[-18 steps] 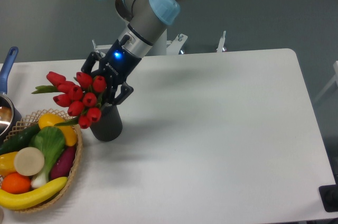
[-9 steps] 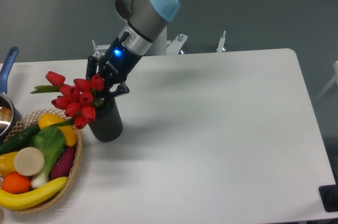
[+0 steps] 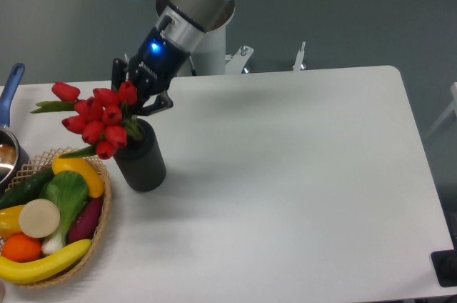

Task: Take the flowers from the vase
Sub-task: 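Lift the gripped tulips straight up out of the black vase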

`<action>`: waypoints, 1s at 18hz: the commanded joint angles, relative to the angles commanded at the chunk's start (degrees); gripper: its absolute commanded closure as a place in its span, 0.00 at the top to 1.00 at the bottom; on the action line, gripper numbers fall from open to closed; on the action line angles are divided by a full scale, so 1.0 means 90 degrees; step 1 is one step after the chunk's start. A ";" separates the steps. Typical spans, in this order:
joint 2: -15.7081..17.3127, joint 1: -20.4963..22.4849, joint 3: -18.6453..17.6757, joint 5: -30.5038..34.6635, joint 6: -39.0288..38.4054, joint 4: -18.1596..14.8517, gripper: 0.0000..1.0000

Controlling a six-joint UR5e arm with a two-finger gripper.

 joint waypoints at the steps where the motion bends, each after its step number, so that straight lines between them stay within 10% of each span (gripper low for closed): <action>1: 0.0029 0.0010 0.0098 0.0000 -0.0117 0.0000 0.00; 18: 0.0449 0.0809 0.1124 -0.0665 -0.1788 -0.0049 0.00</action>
